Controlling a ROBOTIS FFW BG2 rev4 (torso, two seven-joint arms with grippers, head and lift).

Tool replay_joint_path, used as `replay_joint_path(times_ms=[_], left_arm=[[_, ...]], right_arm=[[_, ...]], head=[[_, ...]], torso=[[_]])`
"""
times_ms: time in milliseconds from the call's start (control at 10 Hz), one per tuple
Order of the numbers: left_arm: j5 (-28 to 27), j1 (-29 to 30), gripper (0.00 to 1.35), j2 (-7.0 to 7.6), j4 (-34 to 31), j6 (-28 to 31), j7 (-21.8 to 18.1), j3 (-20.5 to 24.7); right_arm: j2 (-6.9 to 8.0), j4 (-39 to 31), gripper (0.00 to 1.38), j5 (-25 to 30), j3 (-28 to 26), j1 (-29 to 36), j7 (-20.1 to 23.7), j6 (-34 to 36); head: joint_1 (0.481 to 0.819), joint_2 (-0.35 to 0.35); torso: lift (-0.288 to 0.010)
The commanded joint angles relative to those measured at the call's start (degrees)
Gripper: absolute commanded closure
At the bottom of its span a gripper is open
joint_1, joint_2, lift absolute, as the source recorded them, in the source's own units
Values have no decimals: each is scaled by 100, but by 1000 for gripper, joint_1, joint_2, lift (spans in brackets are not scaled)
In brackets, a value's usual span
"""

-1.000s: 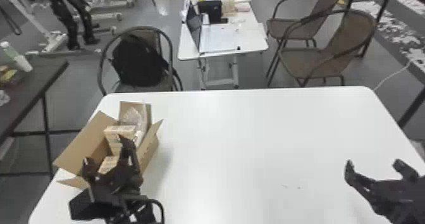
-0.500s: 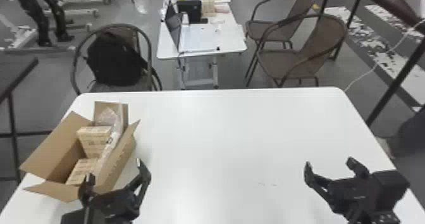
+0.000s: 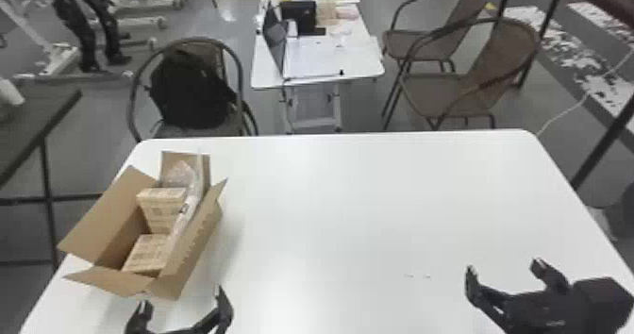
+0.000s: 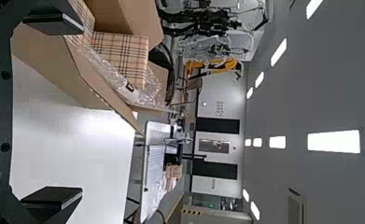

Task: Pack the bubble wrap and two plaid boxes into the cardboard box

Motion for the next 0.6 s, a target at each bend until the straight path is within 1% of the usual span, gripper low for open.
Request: replay_joint_path(times_ms=[0,100,200,300,500], left_arm=[[-86,100,88,-123,-36,-51,0,44],[-218,65,88,-184,-36,-86,-9,88],[-253,30,88,-193,-36,-95,-61,105],[-244,30,88,-184,-36,-95,-61,114],[-262,13,88,-175,-27,-95,-61,105]], right_arm=[[-1,-155,128,13,-6,194,2,4],[-36,-225,128,-4,-14,273,99,128],[-115,-260,128,-31,-14,317,169,189],[-124,-269,128,-31,-6,334,169,198],[-89,-260,128,-4,-6,317,169,198]], head=[[695,111],[695,113],[695,118],[695,120],[695,120]], torso=[[-39],[-39],[-39],[-39],[-39]])
